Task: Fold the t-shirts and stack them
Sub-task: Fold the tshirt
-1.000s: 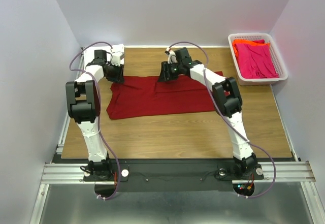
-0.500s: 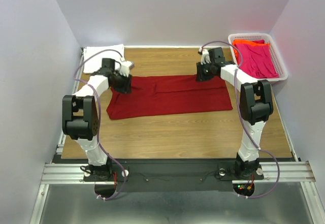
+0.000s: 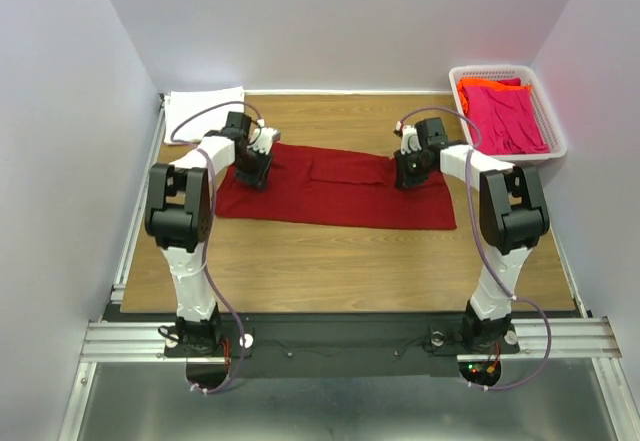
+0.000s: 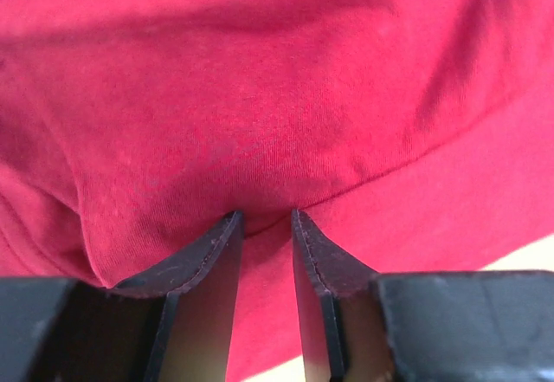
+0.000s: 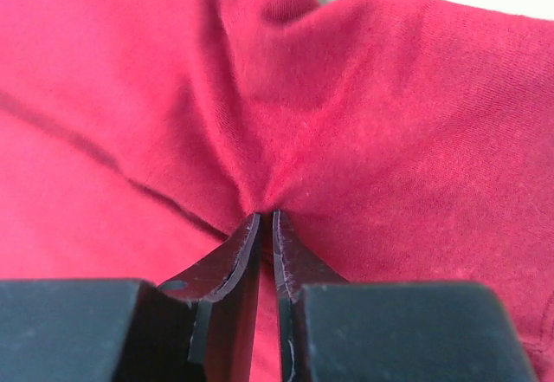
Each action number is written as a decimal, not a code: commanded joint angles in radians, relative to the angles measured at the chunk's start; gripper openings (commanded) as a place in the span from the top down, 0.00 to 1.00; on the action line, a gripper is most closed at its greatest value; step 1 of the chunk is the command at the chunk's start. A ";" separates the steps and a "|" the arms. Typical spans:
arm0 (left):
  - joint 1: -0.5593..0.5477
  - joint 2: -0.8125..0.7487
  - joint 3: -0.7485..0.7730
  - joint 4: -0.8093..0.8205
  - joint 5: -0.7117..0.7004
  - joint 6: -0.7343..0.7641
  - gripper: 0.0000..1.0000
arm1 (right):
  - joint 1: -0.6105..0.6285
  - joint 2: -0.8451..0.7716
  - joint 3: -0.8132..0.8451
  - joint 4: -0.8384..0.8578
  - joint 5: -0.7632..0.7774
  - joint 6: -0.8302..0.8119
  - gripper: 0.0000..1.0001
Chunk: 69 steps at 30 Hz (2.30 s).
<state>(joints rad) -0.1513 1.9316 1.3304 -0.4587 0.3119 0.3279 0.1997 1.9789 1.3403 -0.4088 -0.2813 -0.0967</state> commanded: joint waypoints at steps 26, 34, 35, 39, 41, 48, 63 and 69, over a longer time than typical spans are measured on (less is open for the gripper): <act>-0.080 0.182 0.394 0.041 0.084 -0.082 0.52 | 0.172 -0.095 -0.073 -0.219 -0.357 -0.064 0.78; -0.080 0.308 0.472 0.022 0.089 -0.078 0.53 | 0.191 -0.028 -0.134 -0.104 -0.386 0.046 0.80; -0.082 0.325 0.489 0.011 0.082 -0.076 0.54 | 0.207 -0.026 -0.166 -0.094 -0.395 0.055 0.80; -0.082 0.424 0.591 0.000 0.093 -0.079 0.54 | 0.262 -0.017 -0.202 -0.078 -0.441 0.086 0.80; -0.082 0.437 0.615 0.002 0.118 -0.079 0.55 | 0.274 -0.011 -0.188 -0.081 -0.472 0.092 0.80; -0.080 0.288 0.541 0.045 0.179 -0.059 0.52 | 0.242 -0.025 0.041 -0.091 -0.440 0.092 0.76; -0.077 0.121 0.280 0.097 0.210 -0.098 0.52 | 0.202 0.325 0.637 -0.078 -0.134 0.207 0.75; -0.077 0.185 0.291 0.095 0.158 -0.116 0.53 | 0.199 0.426 0.680 -0.073 -0.013 0.235 0.77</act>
<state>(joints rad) -0.2317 2.0968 1.6089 -0.3664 0.4938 0.2283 0.3992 2.3920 1.9705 -0.4896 -0.4053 0.1097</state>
